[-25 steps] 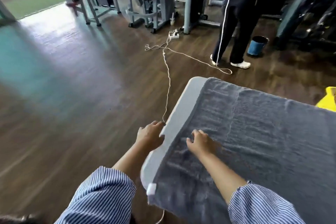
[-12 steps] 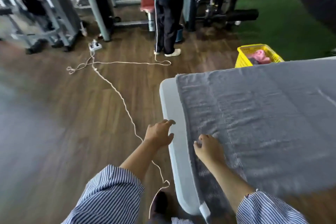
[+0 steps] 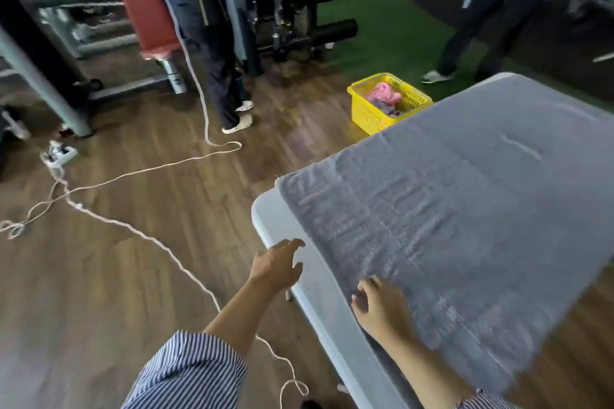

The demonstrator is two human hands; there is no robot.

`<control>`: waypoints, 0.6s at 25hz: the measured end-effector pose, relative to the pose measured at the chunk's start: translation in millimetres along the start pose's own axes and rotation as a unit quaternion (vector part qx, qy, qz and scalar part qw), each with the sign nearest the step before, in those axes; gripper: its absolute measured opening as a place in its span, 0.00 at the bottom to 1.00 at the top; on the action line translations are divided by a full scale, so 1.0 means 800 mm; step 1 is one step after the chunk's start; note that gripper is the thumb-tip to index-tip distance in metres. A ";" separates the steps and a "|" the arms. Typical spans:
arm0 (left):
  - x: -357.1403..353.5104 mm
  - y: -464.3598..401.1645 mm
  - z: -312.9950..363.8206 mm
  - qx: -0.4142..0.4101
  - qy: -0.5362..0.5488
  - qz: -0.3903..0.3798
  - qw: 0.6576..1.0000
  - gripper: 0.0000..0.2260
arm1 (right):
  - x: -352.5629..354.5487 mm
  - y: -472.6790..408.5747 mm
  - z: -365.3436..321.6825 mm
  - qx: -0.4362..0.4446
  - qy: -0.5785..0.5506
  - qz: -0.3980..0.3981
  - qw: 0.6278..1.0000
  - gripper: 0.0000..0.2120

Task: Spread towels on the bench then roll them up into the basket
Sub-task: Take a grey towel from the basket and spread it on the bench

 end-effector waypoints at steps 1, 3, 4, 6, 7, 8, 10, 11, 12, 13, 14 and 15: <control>-0.003 -0.009 0.007 -0.021 -0.004 -0.001 1.000 0.21 | -0.003 0.006 0.003 -0.005 -0.002 0.002 1.000 0.09; -0.007 -0.025 0.021 -0.065 -0.021 -0.001 0.998 0.21 | -0.007 0.015 0.009 -0.013 -0.020 0.023 0.999 0.08; -0.011 -0.035 0.028 -0.090 -0.034 0.000 0.995 0.22 | -0.007 0.021 0.013 -0.021 -0.025 0.033 0.999 0.07; -0.021 -0.051 0.039 -0.134 -0.076 -0.008 0.988 0.21 | -0.012 0.039 0.017 -0.031 -0.019 0.032 0.999 0.08; -0.024 -0.060 0.044 -0.160 -0.105 -0.011 0.981 0.21 | -0.016 0.050 0.020 -0.049 -0.013 0.027 0.998 0.08; -0.026 -0.070 0.044 -0.182 -0.134 -0.013 0.974 0.22 | -0.016 0.059 0.023 -0.070 -0.009 0.029 0.997 0.08; -0.025 -0.092 0.042 -0.225 -0.177 -0.015 0.958 0.23 | -0.015 0.077 0.033 -0.109 -0.005 0.054 0.993 0.11; -0.025 -0.101 0.036 -0.243 -0.193 -0.016 0.950 0.23 | -0.017 0.087 0.036 -0.124 -0.012 0.061 0.990 0.12; -0.025 -0.109 0.031 -0.262 -0.200 -0.013 0.944 0.23 | -0.019 0.098 0.036 -0.145 -0.023 0.065 0.987 0.11; -0.025 -0.116 0.023 -0.281 -0.204 -0.009 0.938 0.23 | -0.019 0.106 0.035 -0.175 -0.037 0.071 0.981 0.11; -0.024 -0.121 0.015 -0.305 -0.211 -0.005 0.929 0.23 | -0.020 0.114 0.032 -0.217 -0.039 0.080 0.972 0.11; -0.023 -0.126 0.007 -0.323 -0.217 0.003 0.921 0.24 | -0.021 0.121 0.028 -0.255 -0.035 0.087 0.962 0.11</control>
Point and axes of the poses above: each hand's wrist, its own y-axis away from the middle knuckle, its own x-axis out of the back of the hand, z = x × y, the point moved 6 cm from there along -y, towards the middle knuckle, and after that the axes turned 10 degrees about -y, right-handed, at the moved point
